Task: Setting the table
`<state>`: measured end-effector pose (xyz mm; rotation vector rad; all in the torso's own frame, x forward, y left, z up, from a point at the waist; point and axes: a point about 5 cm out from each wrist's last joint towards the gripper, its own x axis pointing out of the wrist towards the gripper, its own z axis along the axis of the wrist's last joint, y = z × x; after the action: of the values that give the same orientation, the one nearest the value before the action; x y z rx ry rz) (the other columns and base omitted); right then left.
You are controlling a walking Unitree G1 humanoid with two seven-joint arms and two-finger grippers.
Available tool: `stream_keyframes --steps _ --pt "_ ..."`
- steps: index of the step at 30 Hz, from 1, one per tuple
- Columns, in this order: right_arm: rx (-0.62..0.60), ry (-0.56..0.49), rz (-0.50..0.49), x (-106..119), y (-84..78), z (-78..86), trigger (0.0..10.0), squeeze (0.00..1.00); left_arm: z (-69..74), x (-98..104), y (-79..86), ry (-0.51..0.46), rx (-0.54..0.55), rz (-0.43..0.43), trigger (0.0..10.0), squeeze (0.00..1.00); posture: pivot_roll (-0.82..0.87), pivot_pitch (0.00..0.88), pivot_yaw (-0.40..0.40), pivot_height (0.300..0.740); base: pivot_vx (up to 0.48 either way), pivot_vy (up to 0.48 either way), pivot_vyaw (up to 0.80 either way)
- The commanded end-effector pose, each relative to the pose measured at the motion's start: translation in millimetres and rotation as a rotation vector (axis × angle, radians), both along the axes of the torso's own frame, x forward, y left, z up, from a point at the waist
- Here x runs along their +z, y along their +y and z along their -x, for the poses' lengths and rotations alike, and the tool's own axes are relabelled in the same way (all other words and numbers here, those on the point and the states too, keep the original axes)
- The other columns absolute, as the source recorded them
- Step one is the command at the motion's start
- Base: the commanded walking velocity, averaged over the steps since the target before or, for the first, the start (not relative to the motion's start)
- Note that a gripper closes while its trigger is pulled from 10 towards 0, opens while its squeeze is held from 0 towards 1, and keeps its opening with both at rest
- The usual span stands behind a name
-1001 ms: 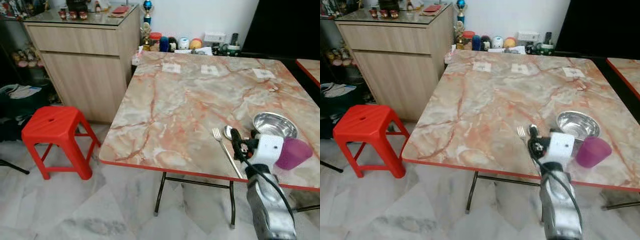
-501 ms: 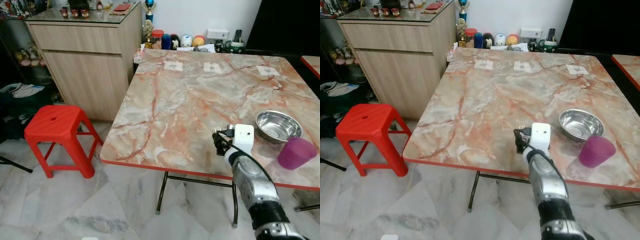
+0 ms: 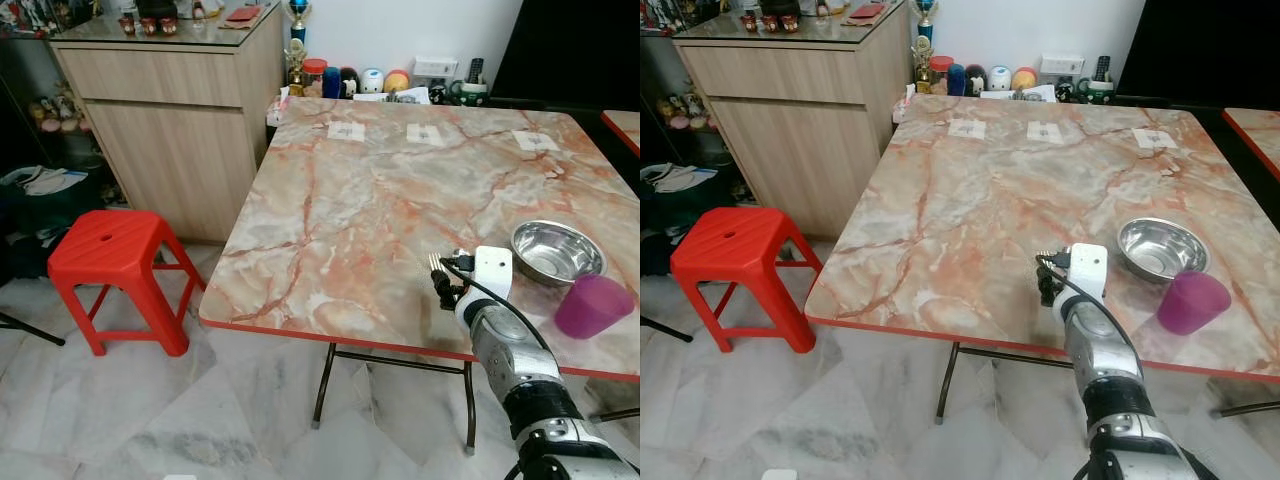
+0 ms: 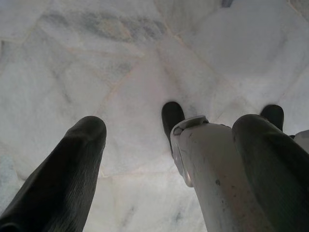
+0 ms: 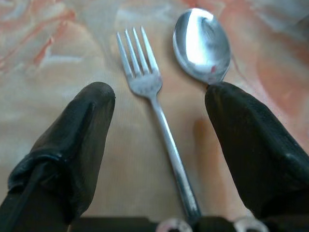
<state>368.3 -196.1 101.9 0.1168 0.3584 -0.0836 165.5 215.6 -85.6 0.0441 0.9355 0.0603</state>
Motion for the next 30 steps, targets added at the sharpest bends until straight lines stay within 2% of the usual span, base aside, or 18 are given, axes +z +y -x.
stream_keyframes --steps 1,6,20,21,22,23,24,30 --pt "0.006 0.0 -0.006 1.2 -0.6 -1.8 10.0 0.0 6.0 -2.5 2.2 0.028 0.005 -0.002 10.0 0.0 -0.01 0.095 -0.001 0.74 0.0 0.0 0.0" --pt "0.031 0.012 -0.007 -1.2 1.4 -2.0 10.0 0.0 2.0 -1.1 1.7 0.023 0.004 -0.003 10.0 0.0 -0.01 0.094 0.0 0.74 0.0 0.0 0.0" --pt "0.025 0.065 0.009 -12.2 -2.5 2.0 10.0 0.0 5.9 -2.7 1.2 0.029 0.005 0.0 10.0 0.0 -0.01 0.095 -0.001 0.74 0.0 0.0 0.0" --pt "0.033 0.074 0.014 -14.5 -2.0 3.0 4.5 0.0 6.0 -2.7 1.3 0.029 0.005 0.001 10.0 0.0 -0.01 0.095 -0.001 0.74 0.0 0.0 0.0" --pt "0.035 0.078 0.016 -15.4 -1.8 3.4 3.5 0.0 6.1 -2.8 1.3 0.029 0.006 0.001 10.0 0.0 -0.01 0.095 -0.001 0.74 0.0 0.0 0.0" --pt "0.044 0.087 0.023 -17.6 -1.2 4.5 1.3 0.0 6.3 -2.8 1.4 0.029 0.006 0.002 10.0 0.0 -0.01 0.094 -0.003 0.74 0.0 0.0 0.0" --pt "0.049 0.092 0.027 -18.7 -0.8 5.1 0.0 0.0 6.3 -2.8 1.5 0.029 0.007 0.002 10.0 0.0 -0.01 0.094 -0.003 0.74 0.0 0.0 0.0" --pt "0.058 0.108 0.033 -23.3 -0.1 7.3 0.0 0.0 10.0 -4.1 1.6 0.033 0.009 0.003 10.0 0.0 -0.01 0.093 -0.003 0.74 0.0 0.0 0.0"
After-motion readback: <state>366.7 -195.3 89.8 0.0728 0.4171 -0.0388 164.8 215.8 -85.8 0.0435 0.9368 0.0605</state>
